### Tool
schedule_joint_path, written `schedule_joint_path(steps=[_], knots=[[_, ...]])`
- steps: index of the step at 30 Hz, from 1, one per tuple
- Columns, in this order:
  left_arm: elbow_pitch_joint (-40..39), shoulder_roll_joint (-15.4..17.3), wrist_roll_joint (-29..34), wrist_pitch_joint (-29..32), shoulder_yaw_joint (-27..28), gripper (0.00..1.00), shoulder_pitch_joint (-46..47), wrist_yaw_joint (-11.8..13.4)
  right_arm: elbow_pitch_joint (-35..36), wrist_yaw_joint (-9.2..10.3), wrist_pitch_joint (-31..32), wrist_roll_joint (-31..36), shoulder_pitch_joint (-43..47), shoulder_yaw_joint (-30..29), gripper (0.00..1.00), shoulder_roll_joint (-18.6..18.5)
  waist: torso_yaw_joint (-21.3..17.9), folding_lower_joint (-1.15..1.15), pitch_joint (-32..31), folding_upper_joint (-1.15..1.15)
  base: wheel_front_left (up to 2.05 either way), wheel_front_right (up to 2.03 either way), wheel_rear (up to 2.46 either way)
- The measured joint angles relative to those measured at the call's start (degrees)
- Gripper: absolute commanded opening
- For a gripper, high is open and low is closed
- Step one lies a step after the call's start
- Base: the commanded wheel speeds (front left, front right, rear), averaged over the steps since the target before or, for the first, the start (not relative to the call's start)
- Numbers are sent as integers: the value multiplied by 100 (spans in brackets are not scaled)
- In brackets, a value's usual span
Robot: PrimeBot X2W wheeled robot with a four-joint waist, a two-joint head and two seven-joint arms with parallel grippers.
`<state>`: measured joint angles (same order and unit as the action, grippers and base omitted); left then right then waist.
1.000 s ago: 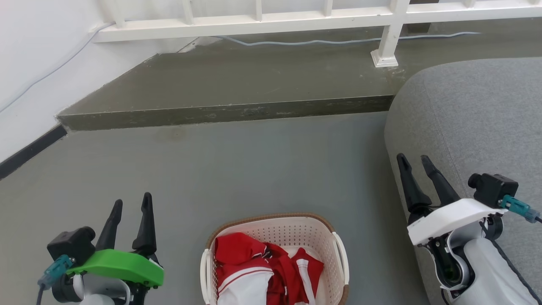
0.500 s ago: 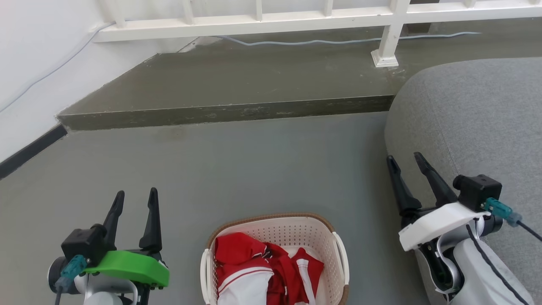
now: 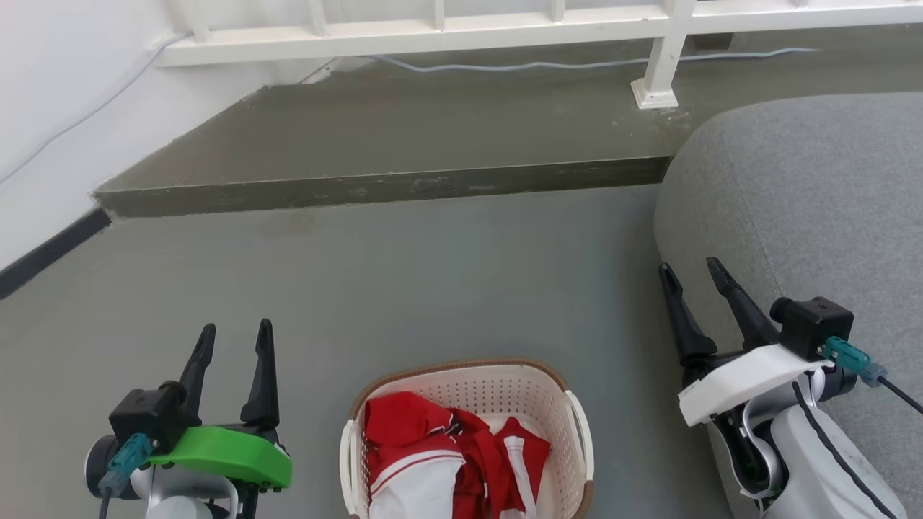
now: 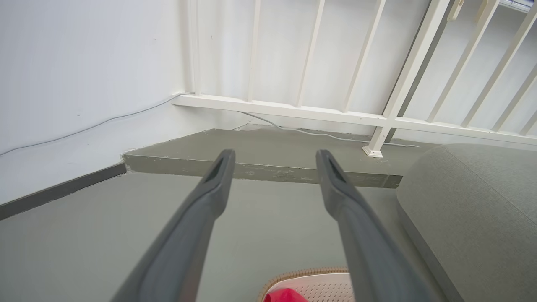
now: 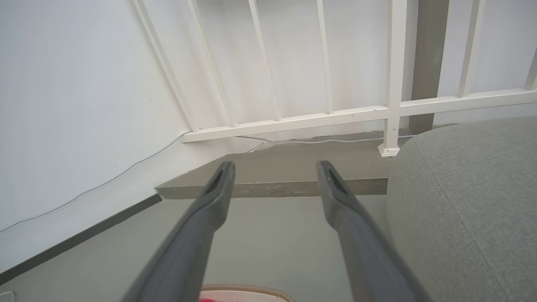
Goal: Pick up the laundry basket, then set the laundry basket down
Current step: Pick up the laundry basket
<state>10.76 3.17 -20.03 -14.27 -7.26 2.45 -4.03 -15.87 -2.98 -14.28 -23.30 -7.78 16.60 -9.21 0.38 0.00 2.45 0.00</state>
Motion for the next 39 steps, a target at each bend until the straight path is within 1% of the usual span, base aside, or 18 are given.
schedule_joint_path(steps=[12, 20, 25, 39], knots=[[0, -25, -2, 0, 47, 100, 145, -48, -121, 0, -7, 121, -19, -100, 100, 41, -48, 0, 401, 0, 0, 0, 0], [216, -40, -20, -1, -19, 100, 320, -75, -433, -2, -8, 104, -116, -151, 100, 70, -78, 0, 825, 0, 0, 0, 0], [366, -47, -40, -16, -51, 100, 462, -101, -605, -21, -8, -21, -203, -167, 100, 174, -74, 0, 1075, 0, 0, 0, 0], [1216, -62, -203, -16, -187, 100, 1212, -210, -1233, -149, 181, -25, -994, 63, 100, 212, -4, 0, 1998, 0, 0, 0, 0]])
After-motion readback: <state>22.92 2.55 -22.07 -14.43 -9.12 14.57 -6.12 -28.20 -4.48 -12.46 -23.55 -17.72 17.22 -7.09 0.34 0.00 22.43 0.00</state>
